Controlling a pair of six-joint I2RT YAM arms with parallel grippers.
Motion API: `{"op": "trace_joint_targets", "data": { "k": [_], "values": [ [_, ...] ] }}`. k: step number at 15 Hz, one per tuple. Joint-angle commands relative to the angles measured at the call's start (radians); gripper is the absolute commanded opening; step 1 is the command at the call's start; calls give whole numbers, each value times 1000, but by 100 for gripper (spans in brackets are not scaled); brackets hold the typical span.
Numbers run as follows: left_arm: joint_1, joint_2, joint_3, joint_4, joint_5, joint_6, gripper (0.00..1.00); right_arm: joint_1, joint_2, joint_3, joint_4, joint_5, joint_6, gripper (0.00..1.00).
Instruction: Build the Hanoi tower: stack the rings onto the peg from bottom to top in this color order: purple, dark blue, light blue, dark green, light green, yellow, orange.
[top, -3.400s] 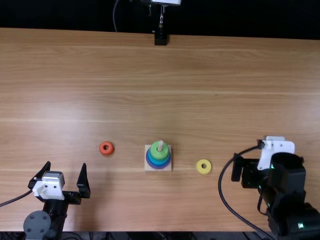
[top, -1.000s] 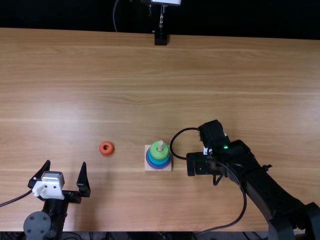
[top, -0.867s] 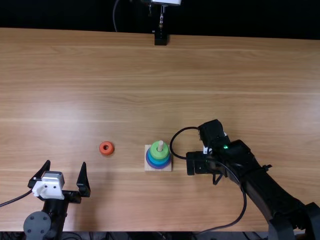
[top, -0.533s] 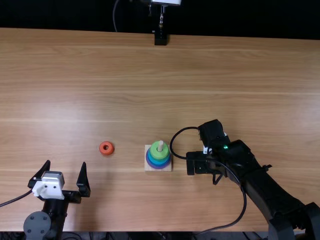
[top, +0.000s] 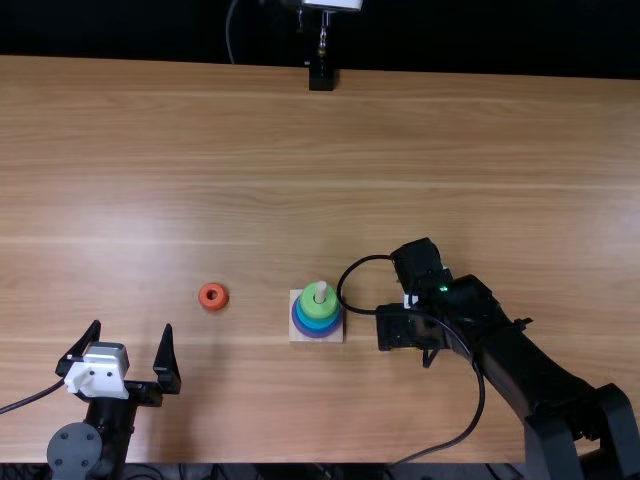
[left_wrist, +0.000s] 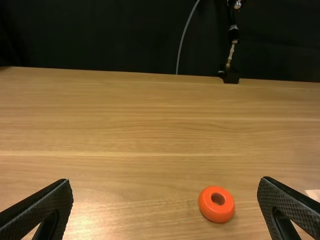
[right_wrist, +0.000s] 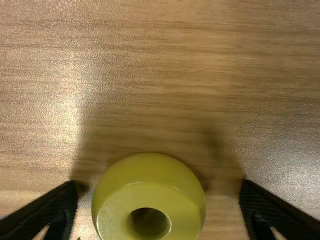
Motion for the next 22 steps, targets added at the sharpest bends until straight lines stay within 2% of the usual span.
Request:
{"op": "trace_joint_targets", "data": {
  "k": [1,4,7,8,10,14,16,19,22],
  "values": [
    [4,-12,-54,-20,10,7,100,10,27,-22,7,-5,10,0],
    [4,-12,-54,-20,10,7,100,10,24,-10,-2,-1,11,0],
    [4,-12,-54,-20,10,7,100,12,21,77,-13,2,8,0],
    [4,-12,-54,-20,10,7,100,13,21,123,-57,2,-1,0],
    [4,-12,-54,-20,10,7,100,13,9,251,-240,0,-9,0],
    [4,-12,-54,-20,10,7,100,38,-8,456,-446,0,-18,0],
    [4,-12,-57,-20,10,7,100,73,-8,573,-576,-5,-47,0],
    [4,-12,-57,-20,10,7,100,125,-5,749,-687,-5,-51,0],
    [4,-12,-57,-20,10,7,100,179,-2,857,-711,-5,-53,0]
  ]
}}
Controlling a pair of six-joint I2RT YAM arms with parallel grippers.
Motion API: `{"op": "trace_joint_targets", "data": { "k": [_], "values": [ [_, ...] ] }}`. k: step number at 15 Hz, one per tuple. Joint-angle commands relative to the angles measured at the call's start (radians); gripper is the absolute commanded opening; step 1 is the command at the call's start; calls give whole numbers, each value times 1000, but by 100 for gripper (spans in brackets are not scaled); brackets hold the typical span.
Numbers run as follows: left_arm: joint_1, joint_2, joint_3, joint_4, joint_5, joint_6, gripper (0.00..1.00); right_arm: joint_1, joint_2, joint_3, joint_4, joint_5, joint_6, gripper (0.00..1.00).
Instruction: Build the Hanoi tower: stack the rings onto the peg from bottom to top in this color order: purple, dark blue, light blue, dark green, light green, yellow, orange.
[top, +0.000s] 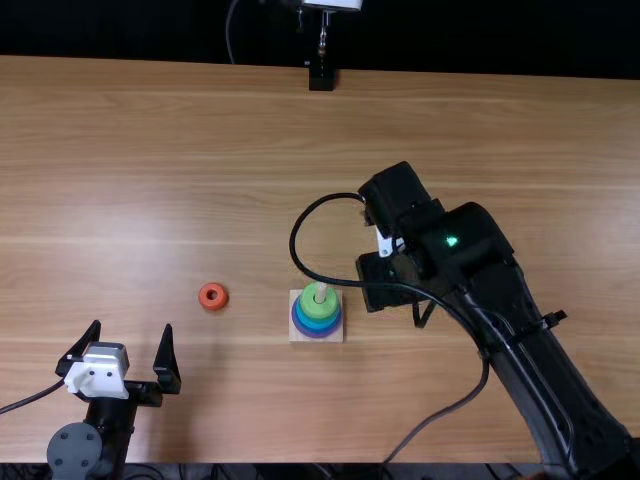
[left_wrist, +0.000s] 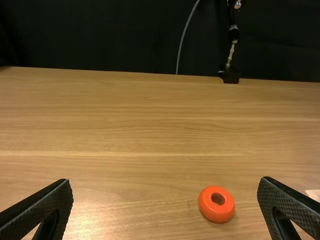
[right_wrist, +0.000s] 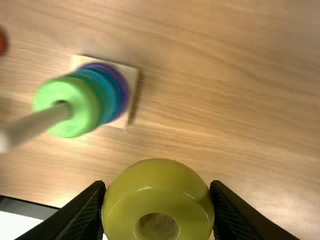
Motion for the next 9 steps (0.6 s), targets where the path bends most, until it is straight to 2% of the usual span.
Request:
{"op": "trace_joint_targets", "data": {
  "k": [1,4,9],
  "values": [
    [4,-12,-57,-20,10,7,100,22,-14,54,-4,-7,-7,0],
    [4,-12,-57,-18,10,7,100,77,-14,107,-4,-9,-5,0],
    [4,-12,-57,-20,10,7,100,80,-10,113,9,-11,-4,0]
  ]
}}
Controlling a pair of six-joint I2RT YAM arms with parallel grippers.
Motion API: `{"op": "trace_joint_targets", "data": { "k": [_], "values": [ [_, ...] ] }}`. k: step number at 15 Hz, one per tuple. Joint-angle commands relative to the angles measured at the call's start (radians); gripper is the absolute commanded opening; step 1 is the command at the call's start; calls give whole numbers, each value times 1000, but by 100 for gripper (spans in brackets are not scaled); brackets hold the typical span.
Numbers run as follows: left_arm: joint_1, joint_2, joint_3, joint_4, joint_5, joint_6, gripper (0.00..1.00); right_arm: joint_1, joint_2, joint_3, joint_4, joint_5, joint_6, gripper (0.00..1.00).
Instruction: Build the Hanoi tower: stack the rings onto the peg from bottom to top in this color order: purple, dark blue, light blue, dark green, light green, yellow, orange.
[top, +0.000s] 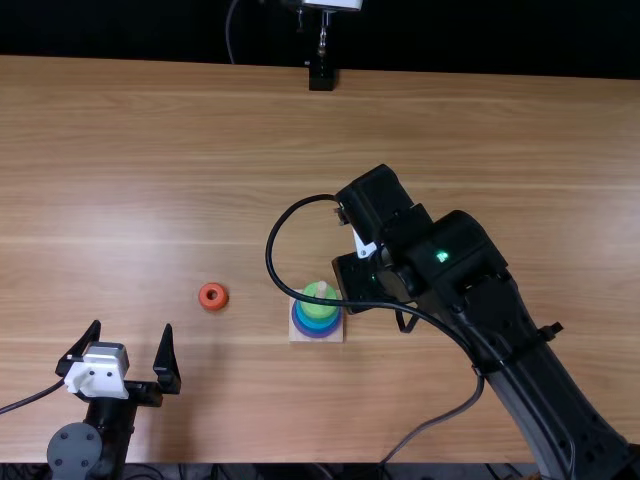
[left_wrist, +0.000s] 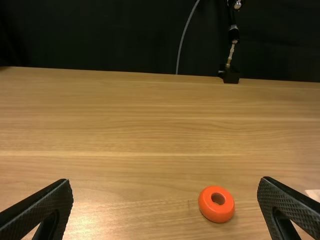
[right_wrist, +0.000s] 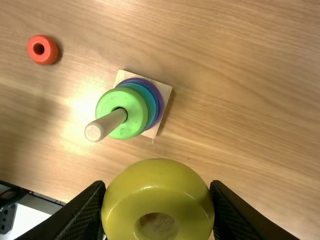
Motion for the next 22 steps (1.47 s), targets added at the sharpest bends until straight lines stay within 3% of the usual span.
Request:
{"op": "trace_joint_targets", "data": {
  "k": [1,10,22],
  "values": [
    [4,-12,-57,-20,10,7,100,11,-8,31,6,-4,-4,0],
    [4,-12,-57,-20,10,7,100,93,99,116,9,-4,0,0],
    [4,-12,-57,-20,10,7,100,119,162,116,9,-4,7,0]
  ]
}}
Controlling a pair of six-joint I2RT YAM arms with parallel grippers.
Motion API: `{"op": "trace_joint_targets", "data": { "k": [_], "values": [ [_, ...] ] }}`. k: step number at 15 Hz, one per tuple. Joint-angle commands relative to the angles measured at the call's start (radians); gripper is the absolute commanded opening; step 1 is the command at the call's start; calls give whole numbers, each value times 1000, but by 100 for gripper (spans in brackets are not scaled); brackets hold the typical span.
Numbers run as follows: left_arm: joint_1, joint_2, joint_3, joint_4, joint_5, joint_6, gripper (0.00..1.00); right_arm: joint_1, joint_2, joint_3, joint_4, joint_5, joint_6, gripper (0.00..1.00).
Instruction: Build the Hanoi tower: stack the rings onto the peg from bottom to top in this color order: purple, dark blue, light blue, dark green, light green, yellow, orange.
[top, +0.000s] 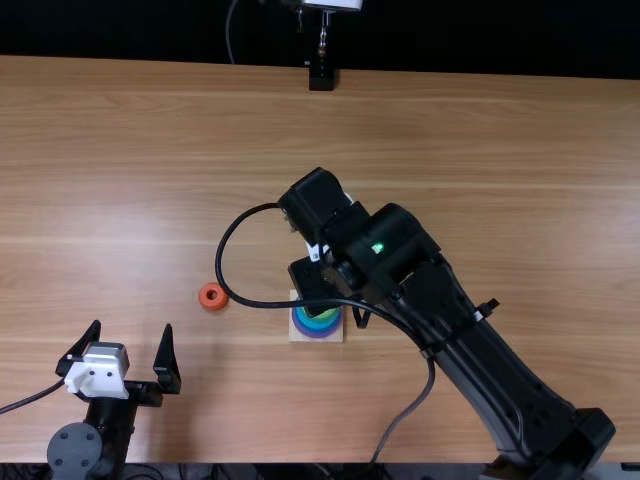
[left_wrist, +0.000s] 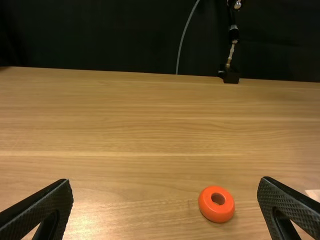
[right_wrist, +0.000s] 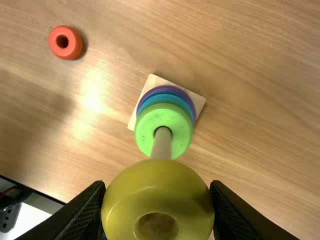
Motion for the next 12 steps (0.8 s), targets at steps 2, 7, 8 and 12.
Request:
{"op": "trace_joint_targets", "data": {
  "k": [2,7,8,12],
  "values": [
    [4,-12,-57,-20,10,7,100,12,28,33,0,0,6,0],
    [4,-12,-57,-18,10,7,100,9,38,23,0,0,4,0],
    [4,-12,-57,-18,10,7,100,9,49,23,0,0,4,0],
    [4,-12,-57,-18,10,7,100,7,64,20,-2,0,2,0]
  ]
}}
